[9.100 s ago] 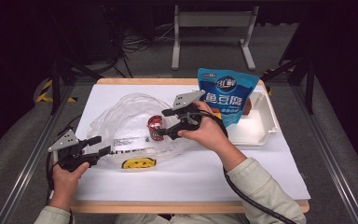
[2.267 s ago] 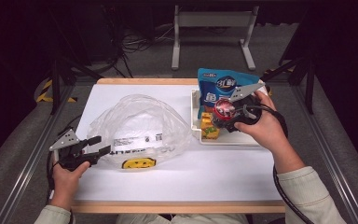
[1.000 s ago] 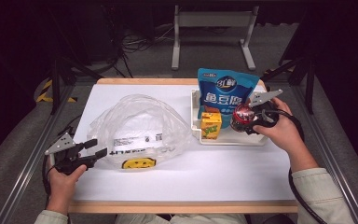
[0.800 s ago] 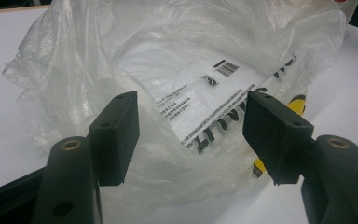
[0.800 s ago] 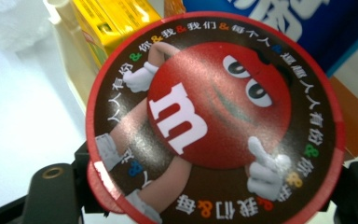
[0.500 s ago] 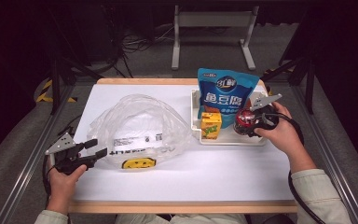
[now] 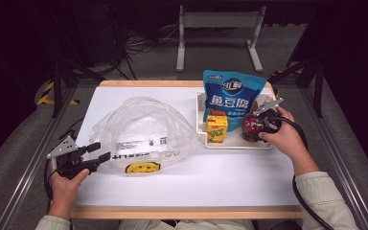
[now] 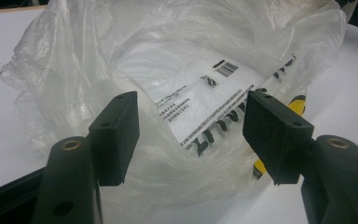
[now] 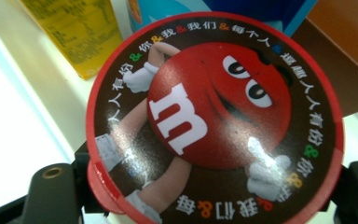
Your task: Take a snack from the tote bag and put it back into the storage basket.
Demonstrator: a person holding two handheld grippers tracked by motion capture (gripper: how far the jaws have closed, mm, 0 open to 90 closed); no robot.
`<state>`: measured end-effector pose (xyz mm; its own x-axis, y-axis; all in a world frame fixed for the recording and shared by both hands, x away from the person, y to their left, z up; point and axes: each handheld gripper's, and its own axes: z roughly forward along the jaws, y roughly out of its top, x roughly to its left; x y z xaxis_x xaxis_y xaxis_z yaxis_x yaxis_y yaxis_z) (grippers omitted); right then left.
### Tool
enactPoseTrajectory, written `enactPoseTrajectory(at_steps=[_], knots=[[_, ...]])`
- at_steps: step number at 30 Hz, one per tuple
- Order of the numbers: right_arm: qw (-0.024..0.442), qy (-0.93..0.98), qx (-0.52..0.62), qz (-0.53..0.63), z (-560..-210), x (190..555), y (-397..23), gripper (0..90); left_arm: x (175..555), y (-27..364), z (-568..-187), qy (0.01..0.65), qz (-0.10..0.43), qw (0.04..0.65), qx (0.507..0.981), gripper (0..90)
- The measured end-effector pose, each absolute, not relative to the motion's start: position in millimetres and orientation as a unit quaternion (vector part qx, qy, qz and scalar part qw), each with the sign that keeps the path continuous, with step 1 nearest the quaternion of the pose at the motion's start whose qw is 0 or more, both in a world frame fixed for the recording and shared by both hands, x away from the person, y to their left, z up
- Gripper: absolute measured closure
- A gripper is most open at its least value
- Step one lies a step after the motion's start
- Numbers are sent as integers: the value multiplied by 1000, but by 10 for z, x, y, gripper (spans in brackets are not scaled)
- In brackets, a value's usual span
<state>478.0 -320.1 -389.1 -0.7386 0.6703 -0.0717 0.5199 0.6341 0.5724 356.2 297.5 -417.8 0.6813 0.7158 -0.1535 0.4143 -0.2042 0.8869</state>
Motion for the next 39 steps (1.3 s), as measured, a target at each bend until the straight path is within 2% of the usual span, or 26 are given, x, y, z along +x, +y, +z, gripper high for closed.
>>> enactPoseTrajectory(at_steps=[16, 23, 27, 35, 39], knots=[[115, 903, 333, 245, -4026, 4868, -3179, 242, 3564, 2972, -4179, 372, 145, 511, 762, 368], [137, 907, 328, 226, -3966, 4842, -3205, 185, 3566, 2972, -4176, 370, 146, 510, 763, 368], [152, 894, 334, 257, -3871, 4742, -3246, 146, 3568, 2959, -4171, 369, 145, 511, 763, 368], [194, 856, 361, 317, -3626, 4412, -3333, 153, 3555, 2911, -4146, 359, 146, 512, 766, 366], [194, 844, 357, 350, -3571, 4277, -3329, 146, 3549, 2907, -4141, 359, 146, 510, 768, 365]])
